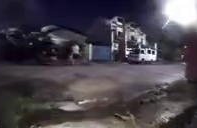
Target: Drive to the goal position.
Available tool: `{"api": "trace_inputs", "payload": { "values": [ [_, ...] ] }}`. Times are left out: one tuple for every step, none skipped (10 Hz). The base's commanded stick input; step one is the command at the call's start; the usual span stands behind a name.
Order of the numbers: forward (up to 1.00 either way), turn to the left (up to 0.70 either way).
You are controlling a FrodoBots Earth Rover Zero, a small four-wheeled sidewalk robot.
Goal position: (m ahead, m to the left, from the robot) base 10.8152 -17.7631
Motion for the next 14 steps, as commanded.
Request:
{"api": "trace_inputs", "payload": {
  "values": [
    [0.00, 0.00],
    [0.00, 0.00],
    [0.00, 0.00],
    [0.00, 0.00],
    [0.00, 0.00],
    [0.00, 0.00],
    [0.00, 0.00],
    [0.39, 0.00],
    [0.70, 0.00],
    [0.70, 0.00],
    [0.70, 0.00],
    [0.70, 0.00],
    [0.70, 0.00],
    [0.70, 0.00]
  ]
}}
